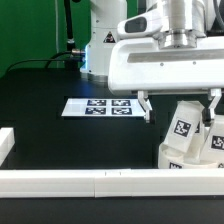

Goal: Assemble stool

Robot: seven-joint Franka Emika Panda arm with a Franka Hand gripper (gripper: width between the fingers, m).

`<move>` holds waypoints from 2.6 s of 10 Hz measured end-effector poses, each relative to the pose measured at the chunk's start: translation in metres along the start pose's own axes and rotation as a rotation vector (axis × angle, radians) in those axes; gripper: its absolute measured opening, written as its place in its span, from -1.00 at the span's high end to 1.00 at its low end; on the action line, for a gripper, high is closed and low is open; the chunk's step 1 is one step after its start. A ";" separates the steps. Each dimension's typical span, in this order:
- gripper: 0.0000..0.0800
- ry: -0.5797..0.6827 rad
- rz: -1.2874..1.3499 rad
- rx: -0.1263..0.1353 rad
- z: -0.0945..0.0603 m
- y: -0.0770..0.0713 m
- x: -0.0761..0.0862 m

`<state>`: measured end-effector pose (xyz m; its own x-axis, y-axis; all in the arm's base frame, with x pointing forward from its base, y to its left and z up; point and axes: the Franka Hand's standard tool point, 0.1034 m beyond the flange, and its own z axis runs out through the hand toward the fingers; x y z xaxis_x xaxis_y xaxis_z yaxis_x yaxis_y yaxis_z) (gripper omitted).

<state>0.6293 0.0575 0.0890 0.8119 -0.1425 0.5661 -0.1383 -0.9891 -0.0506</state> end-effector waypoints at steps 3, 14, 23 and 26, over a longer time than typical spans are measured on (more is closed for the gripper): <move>-0.62 0.013 -0.005 0.004 -0.012 0.007 0.018; -0.62 -0.009 0.001 0.007 -0.012 0.009 0.026; -0.62 -0.513 0.108 0.042 -0.012 0.003 0.007; -0.62 -0.526 0.166 -0.001 -0.011 0.001 0.002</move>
Offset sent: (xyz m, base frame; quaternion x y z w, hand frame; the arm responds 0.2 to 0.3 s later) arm 0.0023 -0.0037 0.0180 0.0109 -0.0177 -0.0012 0.9998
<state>0.6251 0.0566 0.0991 0.9530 -0.2964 0.0633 -0.2892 -0.9517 -0.1034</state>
